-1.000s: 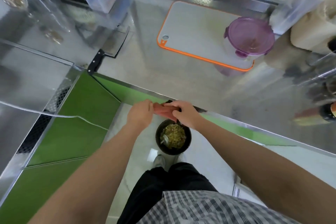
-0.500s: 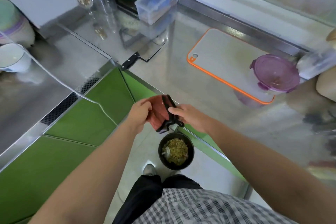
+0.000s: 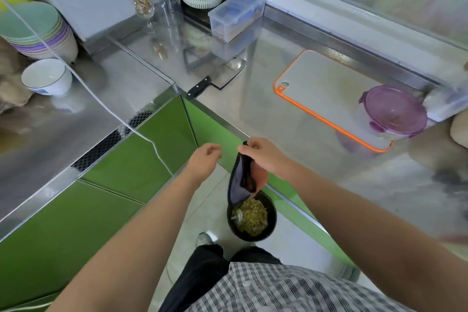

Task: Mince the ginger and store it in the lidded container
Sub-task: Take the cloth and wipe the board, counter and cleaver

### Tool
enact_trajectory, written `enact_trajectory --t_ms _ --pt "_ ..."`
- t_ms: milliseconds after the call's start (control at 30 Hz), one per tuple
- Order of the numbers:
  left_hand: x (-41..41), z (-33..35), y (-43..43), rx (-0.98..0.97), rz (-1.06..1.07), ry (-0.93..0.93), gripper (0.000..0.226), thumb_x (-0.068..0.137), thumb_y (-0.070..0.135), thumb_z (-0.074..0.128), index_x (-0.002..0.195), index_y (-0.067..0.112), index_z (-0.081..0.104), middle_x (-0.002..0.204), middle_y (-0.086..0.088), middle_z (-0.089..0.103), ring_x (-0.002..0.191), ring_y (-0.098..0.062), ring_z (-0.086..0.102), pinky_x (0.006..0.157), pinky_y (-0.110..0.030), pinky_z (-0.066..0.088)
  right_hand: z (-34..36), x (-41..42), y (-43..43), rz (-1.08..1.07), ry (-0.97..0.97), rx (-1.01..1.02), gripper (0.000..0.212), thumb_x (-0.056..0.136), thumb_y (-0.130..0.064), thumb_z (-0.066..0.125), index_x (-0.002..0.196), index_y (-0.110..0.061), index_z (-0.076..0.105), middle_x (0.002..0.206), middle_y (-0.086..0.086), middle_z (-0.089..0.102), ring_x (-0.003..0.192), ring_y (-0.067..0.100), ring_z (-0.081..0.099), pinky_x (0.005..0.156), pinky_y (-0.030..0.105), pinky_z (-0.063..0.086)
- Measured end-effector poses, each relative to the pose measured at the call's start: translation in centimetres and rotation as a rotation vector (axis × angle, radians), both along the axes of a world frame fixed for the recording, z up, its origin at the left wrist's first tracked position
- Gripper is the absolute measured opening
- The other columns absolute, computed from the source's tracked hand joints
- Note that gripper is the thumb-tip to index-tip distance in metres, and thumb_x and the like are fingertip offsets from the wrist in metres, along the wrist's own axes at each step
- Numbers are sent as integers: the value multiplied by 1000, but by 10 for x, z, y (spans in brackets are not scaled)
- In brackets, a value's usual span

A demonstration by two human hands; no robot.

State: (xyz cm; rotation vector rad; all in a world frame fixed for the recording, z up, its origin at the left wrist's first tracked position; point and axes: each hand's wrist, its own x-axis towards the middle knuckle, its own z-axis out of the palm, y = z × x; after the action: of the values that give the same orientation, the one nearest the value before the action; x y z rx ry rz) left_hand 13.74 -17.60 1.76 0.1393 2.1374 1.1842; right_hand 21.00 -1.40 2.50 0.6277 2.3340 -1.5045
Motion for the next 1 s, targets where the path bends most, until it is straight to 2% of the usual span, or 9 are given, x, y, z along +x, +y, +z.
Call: enact_trajectory --t_ms 67,167,333,467,567,667,767,900,1000 --pt "1 2 -1 -40 -135 67 34 91 10 53 124 14 59 128 -6 58 114 -19 51 98 -30 38 2 0 0 27 -69 -14 36 90 -36 58 66 -18 37 57 -2 32 51 15 33 55 28 30" --pt "4 3 -4 -30 -296 109 44 85 11 64 128 16 56 132 -1 54 122 -19 47 101 -31 35 8 1 -1 -50 -85 -52 31 91 -32 59 66 -16 48 55 -1 48 47 13 40 53 25 34" --pt "11 4 -1 108 -394 20 51 77 14 78 121 12 51 114 -2 60 100 -15 55 72 -6 41 16 -4 -6 -200 -11 -195 29 92 -23 61 69 -14 45 52 4 43 38 11 36 39 20 28" --pt "8 -2 3 61 -351 197 21 78 15 75 90 15 57 86 -3 67 80 -20 61 78 -32 47 19 -6 -7 -308 19 -282 26 87 -15 67 74 -13 45 56 7 47 34 8 35 36 18 26" --pt "6 1 4 100 -307 243 14 75 23 69 71 21 55 66 3 56 61 -14 48 65 -29 37 22 -7 -6 -373 48 -333 16 90 -20 64 86 -12 50 67 8 54 44 10 43 45 21 34" --pt "3 2 7 223 -96 158 9 80 25 63 79 18 58 75 -5 58 69 -17 50 69 -32 41 23 -4 -2 -378 42 -428 15 95 -32 54 98 -18 52 94 3 59 79 16 57 74 30 46" --pt "3 12 17 299 27 -27 8 95 15 54 99 12 61 93 -8 68 83 -22 63 70 -33 54 17 4 -4 -205 -24 -556 13 94 -31 54 100 -20 57 102 2 62 100 20 58 95 39 45" --pt "6 32 29 374 -70 -316 34 96 15 37 105 2 67 90 -20 71 80 -29 70 80 -40 59 7 6 -3 -214 67 -523 20 90 -16 62 110 -14 58 106 6 68 98 20 65 83 30 51" --pt "0 28 36 322 64 -81 28 93 8 41 100 7 67 86 -15 62 71 -19 62 79 -39 59 1 -1 4 -381 124 -461 31 88 -1 58 118 -1 55 107 18 63 92 26 60 75 30 48"
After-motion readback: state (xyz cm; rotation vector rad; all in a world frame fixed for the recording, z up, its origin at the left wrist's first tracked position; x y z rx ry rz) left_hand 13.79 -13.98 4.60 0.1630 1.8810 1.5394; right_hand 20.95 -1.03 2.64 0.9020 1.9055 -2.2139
